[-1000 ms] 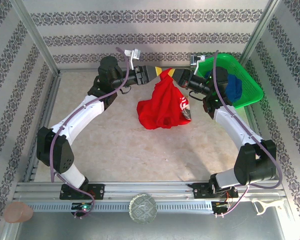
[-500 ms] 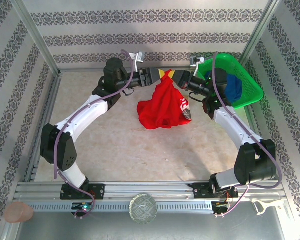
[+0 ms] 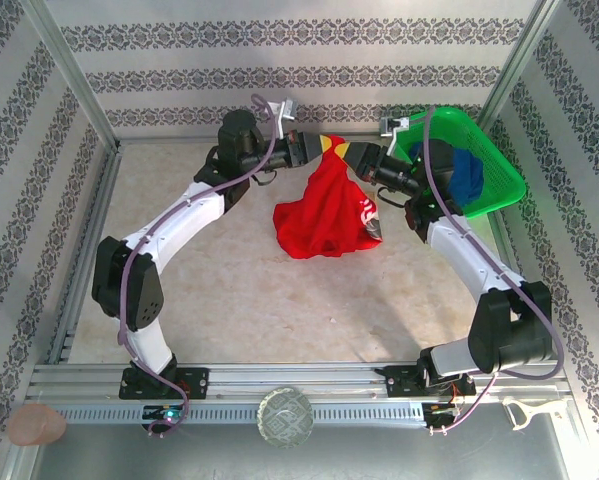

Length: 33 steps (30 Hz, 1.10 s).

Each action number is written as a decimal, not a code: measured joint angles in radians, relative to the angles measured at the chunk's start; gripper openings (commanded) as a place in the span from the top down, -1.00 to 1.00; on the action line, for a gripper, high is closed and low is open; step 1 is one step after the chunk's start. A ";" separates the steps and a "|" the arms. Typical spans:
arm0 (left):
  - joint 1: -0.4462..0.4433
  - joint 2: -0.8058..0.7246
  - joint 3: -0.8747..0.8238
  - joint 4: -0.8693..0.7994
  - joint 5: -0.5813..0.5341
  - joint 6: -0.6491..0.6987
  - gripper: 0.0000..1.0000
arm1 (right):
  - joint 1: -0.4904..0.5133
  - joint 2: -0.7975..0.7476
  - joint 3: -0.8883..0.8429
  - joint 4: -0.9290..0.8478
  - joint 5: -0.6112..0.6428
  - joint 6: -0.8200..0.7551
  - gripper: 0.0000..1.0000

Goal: Fold the inside-out t-shirt

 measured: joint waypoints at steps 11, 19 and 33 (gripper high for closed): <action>0.002 0.007 0.388 -0.309 -0.016 0.063 1.00 | 0.038 -0.145 0.021 -0.353 0.204 -0.216 -0.56; 0.002 0.035 0.429 -0.424 -0.016 0.067 1.00 | 0.173 -0.132 0.224 -0.603 0.383 -0.449 -0.64; -0.032 0.050 0.454 -0.458 -0.005 0.063 0.92 | 0.212 0.118 0.249 -0.690 0.538 -0.586 1.00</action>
